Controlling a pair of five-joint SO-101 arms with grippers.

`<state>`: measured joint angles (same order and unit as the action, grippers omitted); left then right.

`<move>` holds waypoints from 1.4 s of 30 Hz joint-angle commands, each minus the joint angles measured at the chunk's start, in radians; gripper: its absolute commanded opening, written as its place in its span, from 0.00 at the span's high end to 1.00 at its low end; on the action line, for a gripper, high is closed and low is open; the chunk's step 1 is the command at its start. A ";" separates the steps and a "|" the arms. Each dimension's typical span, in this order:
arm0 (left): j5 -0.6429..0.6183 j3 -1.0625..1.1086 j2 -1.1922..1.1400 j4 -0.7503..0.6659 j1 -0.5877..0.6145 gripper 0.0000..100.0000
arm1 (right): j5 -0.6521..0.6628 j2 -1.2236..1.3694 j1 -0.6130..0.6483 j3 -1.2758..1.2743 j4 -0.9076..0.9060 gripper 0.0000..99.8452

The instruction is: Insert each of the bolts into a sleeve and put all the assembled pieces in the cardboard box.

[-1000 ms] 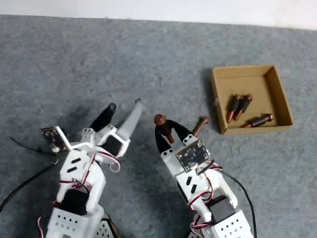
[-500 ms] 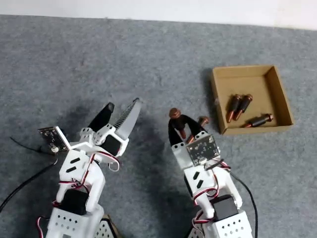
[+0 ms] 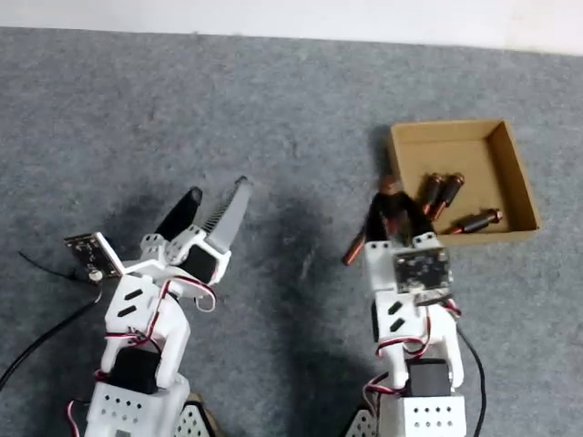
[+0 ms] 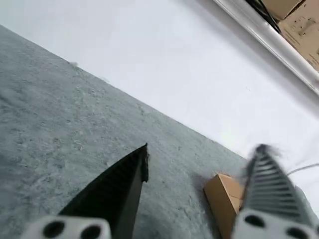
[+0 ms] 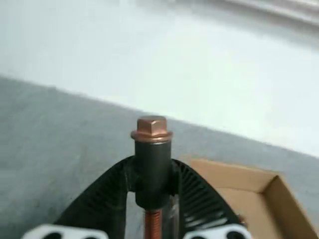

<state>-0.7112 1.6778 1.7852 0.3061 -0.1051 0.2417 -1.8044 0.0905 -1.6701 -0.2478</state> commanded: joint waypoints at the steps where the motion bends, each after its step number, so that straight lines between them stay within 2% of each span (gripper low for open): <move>1: 0.014 0.007 0.004 0.000 0.036 0.86 | -0.097 -0.004 -0.076 -0.136 0.082 0.99; 5: 0.161 0.010 0.004 -0.003 0.012 1.00 | -0.172 -0.001 -0.140 -0.064 0.085 0.99; 7: 0.204 0.016 0.004 -0.021 -0.019 0.98 | -0.172 0.010 -0.145 -0.041 0.085 0.99; 11: 0.209 0.019 -0.002 -0.028 -0.035 0.99 | -0.173 0.151 -0.147 0.035 0.093 0.99; 21: 0.209 0.019 -0.005 -0.026 -0.035 0.99 | -0.181 0.898 -0.166 0.518 0.094 0.99; 23: 0.209 0.019 -0.005 -0.026 -0.033 0.99 | -0.241 1.038 -0.200 0.613 0.094 0.99; 27: 0.209 0.021 -0.005 -0.026 -0.031 0.99 | -0.499 1.285 -0.323 0.786 0.094 0.99; 29: 0.209 0.021 -0.005 -0.026 -0.033 0.99 | -0.585 1.394 -0.357 0.854 0.094 0.99; 36: 0.209 0.021 -0.005 -0.028 -0.035 0.99 | -0.598 1.698 -0.364 0.954 0.094 0.99; 42: 0.209 0.021 -0.005 -0.028 -0.036 0.99 | -0.595 1.776 -0.366 0.989 0.143 0.99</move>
<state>-0.5086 1.6778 1.7852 0.3000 -0.1297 -0.3460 -0.0184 -0.2670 -0.7541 -0.1557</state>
